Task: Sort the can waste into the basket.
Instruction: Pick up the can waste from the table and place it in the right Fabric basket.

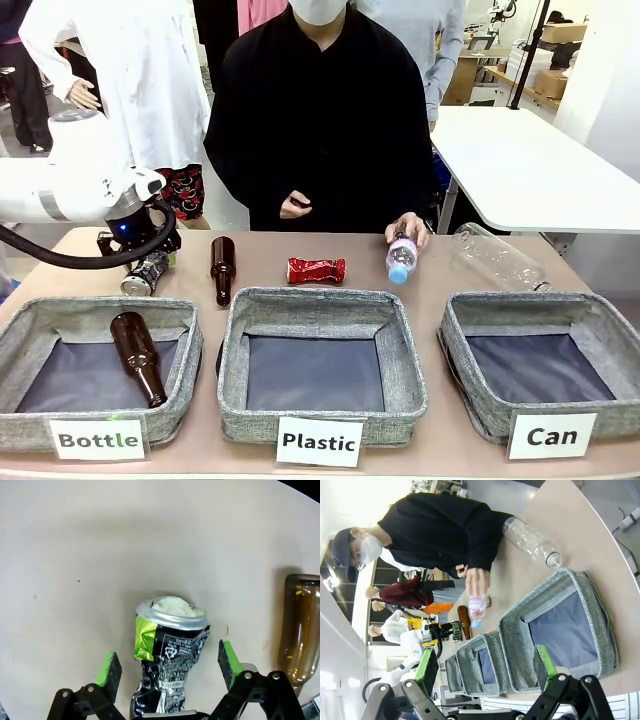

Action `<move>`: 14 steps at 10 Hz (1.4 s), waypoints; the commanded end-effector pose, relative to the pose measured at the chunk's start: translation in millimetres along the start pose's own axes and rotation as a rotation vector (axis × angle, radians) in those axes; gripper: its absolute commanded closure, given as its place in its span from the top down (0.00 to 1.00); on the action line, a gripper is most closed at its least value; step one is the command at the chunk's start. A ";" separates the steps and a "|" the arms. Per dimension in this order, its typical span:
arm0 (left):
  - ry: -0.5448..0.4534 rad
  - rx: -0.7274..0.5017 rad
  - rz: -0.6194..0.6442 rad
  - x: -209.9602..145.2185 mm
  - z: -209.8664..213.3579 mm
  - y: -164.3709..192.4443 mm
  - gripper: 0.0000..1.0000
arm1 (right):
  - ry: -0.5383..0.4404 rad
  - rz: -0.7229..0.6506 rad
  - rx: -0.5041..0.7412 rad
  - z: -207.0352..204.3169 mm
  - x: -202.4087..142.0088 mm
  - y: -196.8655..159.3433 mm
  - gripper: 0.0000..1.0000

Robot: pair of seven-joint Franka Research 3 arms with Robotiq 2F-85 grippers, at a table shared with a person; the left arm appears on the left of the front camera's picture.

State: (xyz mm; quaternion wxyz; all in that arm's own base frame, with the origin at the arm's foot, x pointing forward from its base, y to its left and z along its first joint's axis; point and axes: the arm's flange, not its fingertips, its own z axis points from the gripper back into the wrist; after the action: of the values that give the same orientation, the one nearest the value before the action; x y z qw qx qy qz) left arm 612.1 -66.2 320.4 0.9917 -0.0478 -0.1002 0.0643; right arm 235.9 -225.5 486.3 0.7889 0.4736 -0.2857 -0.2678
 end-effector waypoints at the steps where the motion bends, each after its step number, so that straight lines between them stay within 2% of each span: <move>1: 0.022 0.005 0.057 6.3 -5.1 -2.6 1.00 | -0.013 0.023 0.027 -0.4 3.3 0.8 1.00; 2: 0.006 -0.031 0.045 6.8 -5.6 -3.5 0.67 | -0.013 0.023 0.027 -0.4 3.3 0.8 1.00; 3: -0.004 -0.031 0.048 6.7 -4.9 -3.2 0.42 | -0.013 0.023 0.027 -0.4 3.3 0.8 1.00; 4: -0.005 -0.038 0.050 6.6 -4.1 -3.2 0.09 | -0.013 0.023 0.027 -0.4 3.3 0.8 1.00; 5: -0.008 -0.032 0.050 6.2 -4.2 -3.7 0.00 | -0.013 0.023 0.027 -0.4 3.3 0.8 1.00; 7: -0.013 -0.027 0.045 4.5 -5.5 -3.6 0.00 | -0.013 0.023 0.027 -0.4 3.3 0.8 1.00; 8: -0.021 -0.040 0.038 4.5 -4.8 -3.3 0.04 | -0.013 0.023 0.027 -0.4 3.3 0.8 1.00; 9: -0.025 -0.042 0.042 4.9 -3.7 -2.0 0.00 | -0.013 0.023 0.027 -0.4 3.3 0.8 1.00; 11: -0.053 -0.083 0.040 1.7 8.5 6.4 0.00 | -0.013 0.023 0.027 -0.4 3.3 0.8 1.00; 12: -0.063 -0.140 0.025 -3.5 30.3 14.6 0.00 | -0.013 0.023 0.027 -0.4 3.3 0.8 1.00; 14: -0.022 -0.366 -0.119 -45.7 107.8 41.1 0.00 | -0.013 0.023 0.027 -0.4 3.3 0.8 1.00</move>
State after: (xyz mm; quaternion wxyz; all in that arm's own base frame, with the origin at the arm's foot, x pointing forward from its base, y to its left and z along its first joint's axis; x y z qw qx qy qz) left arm 590.7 -52.0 382.5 0.9765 -0.1540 -0.1444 0.0427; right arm 236.0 -225.4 486.2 0.7893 0.4733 -0.2855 -0.2673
